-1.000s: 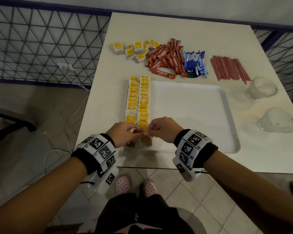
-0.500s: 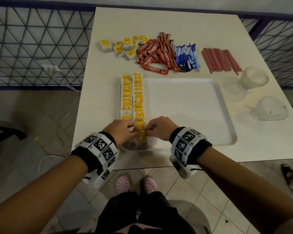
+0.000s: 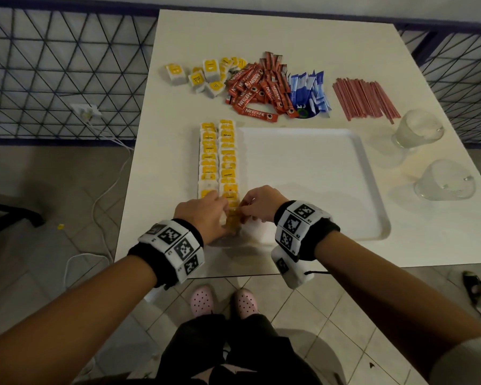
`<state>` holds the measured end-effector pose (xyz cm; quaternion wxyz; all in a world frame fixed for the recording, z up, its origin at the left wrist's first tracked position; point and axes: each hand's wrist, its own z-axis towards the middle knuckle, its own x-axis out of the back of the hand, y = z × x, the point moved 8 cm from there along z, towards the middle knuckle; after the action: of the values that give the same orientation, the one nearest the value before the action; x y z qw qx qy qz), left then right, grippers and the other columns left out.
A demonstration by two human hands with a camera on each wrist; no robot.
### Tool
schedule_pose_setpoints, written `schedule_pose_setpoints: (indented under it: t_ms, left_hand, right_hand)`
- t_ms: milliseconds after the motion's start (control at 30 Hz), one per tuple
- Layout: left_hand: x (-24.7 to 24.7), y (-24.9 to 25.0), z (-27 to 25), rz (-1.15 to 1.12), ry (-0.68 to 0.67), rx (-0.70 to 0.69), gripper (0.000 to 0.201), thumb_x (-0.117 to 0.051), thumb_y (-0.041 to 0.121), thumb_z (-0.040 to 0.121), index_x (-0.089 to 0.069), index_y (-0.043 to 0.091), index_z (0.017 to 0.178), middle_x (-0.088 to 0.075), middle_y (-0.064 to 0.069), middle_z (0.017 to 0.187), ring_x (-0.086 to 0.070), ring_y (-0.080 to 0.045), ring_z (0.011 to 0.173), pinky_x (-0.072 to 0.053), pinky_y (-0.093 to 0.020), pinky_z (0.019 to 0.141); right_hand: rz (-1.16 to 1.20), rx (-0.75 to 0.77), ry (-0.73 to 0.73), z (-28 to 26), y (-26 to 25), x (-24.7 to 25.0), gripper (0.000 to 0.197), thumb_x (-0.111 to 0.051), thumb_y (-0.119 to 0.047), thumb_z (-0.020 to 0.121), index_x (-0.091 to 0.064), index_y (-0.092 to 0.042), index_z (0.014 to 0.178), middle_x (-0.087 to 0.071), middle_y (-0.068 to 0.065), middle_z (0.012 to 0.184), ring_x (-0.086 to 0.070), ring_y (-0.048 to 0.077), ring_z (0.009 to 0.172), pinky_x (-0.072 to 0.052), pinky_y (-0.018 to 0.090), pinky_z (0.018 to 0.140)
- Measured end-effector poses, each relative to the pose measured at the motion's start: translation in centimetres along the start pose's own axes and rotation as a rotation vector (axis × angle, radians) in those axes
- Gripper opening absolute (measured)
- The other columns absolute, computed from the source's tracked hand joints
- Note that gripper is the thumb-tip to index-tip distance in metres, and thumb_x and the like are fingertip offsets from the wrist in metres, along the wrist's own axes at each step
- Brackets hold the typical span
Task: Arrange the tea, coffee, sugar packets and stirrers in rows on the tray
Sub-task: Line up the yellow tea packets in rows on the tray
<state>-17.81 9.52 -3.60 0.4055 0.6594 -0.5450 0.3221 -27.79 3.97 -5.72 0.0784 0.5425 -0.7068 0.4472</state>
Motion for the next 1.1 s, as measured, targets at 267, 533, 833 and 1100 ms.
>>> schedule_pose_setpoints:
  t_ms: [267,533,833,1100]
  left_hand:
    - [0.8,-0.4,-0.4,-0.375,0.012,0.061,0.035,-0.069,0.041,0.078,-0.048,0.024,0.101,-0.052,0.001,0.106,-0.054,-0.019,0.091,-0.041,-0.027,0.075]
    - [1.5,-0.1,-0.7,-0.971,-0.093,0.024,0.051,-0.068,0.005,0.080,-0.044,0.014,0.124,-0.056,0.000,0.099,-0.057,-0.017,0.087,-0.051,-0.028,0.075]
    - [2.3,-0.1,-1.8,-1.196,0.058,0.009,0.006,-0.063,0.022,0.087,-0.060,0.025,0.091,-0.065,0.002,0.088,-0.061,-0.013,0.084,-0.051,-0.026,0.078]
    - [2.2,-2.0,-2.5,-1.051,0.278,0.047,0.012,-0.066,0.020,0.083,-0.067,0.027,0.073,-0.067,0.020,0.063,-0.059,0.007,0.066,-0.043,-0.007,0.071]
  right_hand:
    - [0.068,0.103,0.011,-0.7,-0.6,1.1,0.011,-0.066,-0.023,0.083,-0.060,-0.018,0.090,-0.060,-0.003,0.074,-0.049,0.004,0.056,-0.035,0.006,0.041]
    - [0.245,0.334,-0.120,-3.6,-3.7,2.5,0.028,-0.066,-0.004,0.082,-0.059,-0.023,0.102,-0.056,-0.005,0.076,-0.050,0.008,0.058,-0.040,0.015,0.053]
    - [0.050,0.447,-0.010,-3.7,-5.1,4.2,0.023,-0.063,-0.019,0.087,-0.065,-0.006,0.105,-0.056,-0.001,0.088,-0.045,0.001,0.061,-0.037,0.008,0.055]
    - [0.077,0.401,-0.045,-3.5,-4.6,4.0,0.024,-0.062,-0.022,0.088,-0.063,-0.003,0.102,-0.051,-0.008,0.067,-0.047,0.004,0.060,-0.039,0.016,0.059]
